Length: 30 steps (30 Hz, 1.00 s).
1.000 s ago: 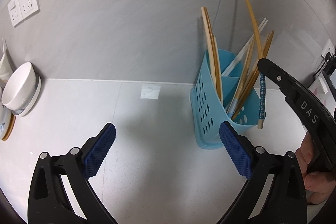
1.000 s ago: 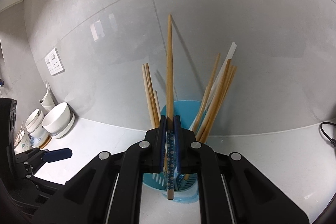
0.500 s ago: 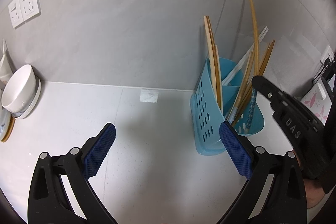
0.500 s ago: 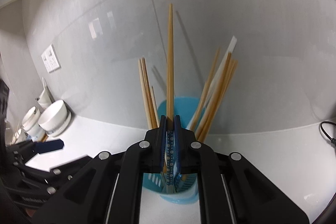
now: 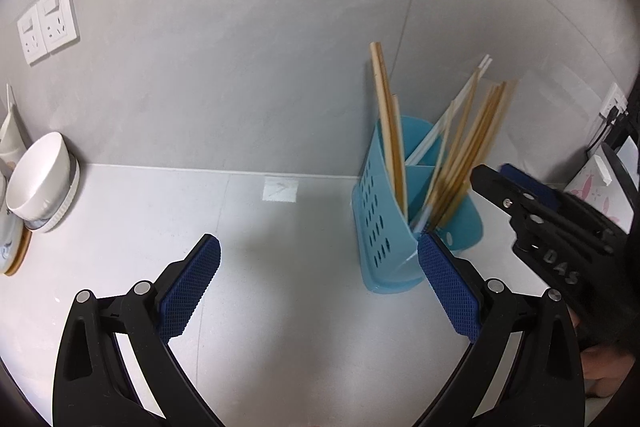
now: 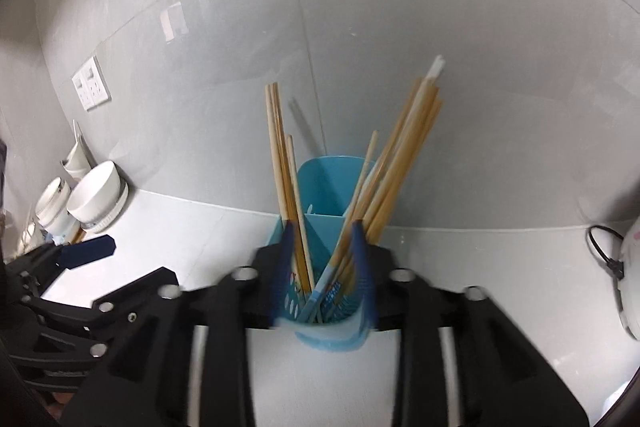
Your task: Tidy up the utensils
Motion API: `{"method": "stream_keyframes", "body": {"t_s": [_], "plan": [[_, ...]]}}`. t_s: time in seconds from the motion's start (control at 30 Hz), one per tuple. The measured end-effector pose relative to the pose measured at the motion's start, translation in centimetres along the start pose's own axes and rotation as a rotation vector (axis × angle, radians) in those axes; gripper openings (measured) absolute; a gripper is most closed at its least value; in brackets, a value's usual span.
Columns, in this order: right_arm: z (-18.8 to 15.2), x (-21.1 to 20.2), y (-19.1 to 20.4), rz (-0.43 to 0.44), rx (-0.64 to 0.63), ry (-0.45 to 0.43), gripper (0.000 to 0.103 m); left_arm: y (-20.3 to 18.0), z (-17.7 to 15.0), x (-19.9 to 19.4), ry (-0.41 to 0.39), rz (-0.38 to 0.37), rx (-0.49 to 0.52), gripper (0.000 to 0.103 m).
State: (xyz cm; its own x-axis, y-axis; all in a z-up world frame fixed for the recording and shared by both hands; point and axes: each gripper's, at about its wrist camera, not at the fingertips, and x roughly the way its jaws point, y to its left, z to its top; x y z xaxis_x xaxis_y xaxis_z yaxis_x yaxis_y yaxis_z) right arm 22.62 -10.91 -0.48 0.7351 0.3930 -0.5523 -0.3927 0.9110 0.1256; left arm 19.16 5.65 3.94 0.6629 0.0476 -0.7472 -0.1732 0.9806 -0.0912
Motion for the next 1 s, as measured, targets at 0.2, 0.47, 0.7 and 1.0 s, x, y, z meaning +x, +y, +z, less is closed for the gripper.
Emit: {"method": "stream_keyframes", "body": {"t_s": [0.2, 0.47, 0.7, 1.0], "plan": [[0.0, -3.8, -0.8, -0.040, 0.016, 0.036, 0.073, -0.9, -0.4, -2.0, -0.001, -0.004, 0.020, 0.097], [-2.1, -6.9, -2.1, -0.088, 0.042, 0.136, 0.095, -2.2, -1.7, -4.4, 0.020, -0.037, 0.020, 0.097], [-3.5, -7.2, -2.6, -0.120, 0.050, 0.168, 0.095, -2.4, -2.5, -4.5, 0.054, -0.045, 0.020, 0.097], [-3.8, -7.2, -2.8, -0.126, 0.056, 0.181, 0.095, -2.6, -2.8, -4.1, 0.068, -0.043, 0.025, 0.097]]}}
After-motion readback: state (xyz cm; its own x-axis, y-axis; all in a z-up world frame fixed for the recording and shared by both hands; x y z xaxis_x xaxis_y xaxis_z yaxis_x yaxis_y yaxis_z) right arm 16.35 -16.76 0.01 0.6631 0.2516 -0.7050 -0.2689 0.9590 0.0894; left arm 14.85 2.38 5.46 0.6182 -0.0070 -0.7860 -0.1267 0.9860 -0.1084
